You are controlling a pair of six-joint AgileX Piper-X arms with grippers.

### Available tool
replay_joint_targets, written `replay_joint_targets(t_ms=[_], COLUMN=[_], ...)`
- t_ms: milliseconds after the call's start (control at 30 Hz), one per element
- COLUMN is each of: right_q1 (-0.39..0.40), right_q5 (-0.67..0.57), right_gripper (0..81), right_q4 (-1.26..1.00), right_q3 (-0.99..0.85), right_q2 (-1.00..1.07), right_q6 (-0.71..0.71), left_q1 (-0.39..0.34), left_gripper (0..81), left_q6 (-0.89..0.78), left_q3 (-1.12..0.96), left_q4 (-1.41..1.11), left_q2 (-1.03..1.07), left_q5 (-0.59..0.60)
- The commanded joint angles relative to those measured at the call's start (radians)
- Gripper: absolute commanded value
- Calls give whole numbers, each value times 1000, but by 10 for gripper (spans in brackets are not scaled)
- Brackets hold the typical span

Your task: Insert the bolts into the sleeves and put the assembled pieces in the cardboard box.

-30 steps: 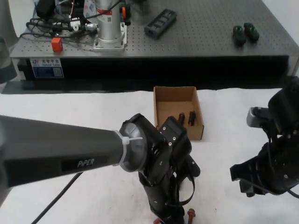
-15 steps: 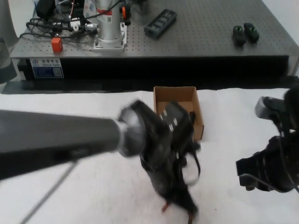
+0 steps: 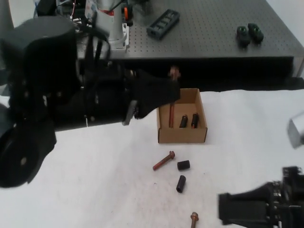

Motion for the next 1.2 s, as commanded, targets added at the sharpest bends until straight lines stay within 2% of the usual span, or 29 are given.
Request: replay_joint_targets(t_ms=[0, 133, 300, 400, 667, 1000, 1167], right_q1=[150, 216, 228, 228, 226, 226, 226], right_q5=[-34, -18, 66, 129, 199, 194, 218], right_gripper=[3, 3, 3, 3, 3, 3, 3], right_q4=[-353, -533, -658, -692, -737, -800, -814], right_q3=[7, 6, -2, -7, -7, -7, -7], right_q2=[67, 183, 277, 285, 285, 285, 285], right_q6=[168, 232, 249, 249, 242, 242, 242], left_q1=[-6, -5, -5, -5, -5, -5, -5], left_gripper=[0, 0, 0, 0, 0, 0, 0], left_q6=[-78, -89, -92, -95, -97, -97, -112], left_q3=[3, 3, 3, 3, 3, 3, 3], left_q4=[-68, -68, -68, -68, -68, -68, -68], left_q2=[-9, -9, -9, -9, -9, -9, -9], left_q5=[47, 66, 80, 80, 80, 80, 121])
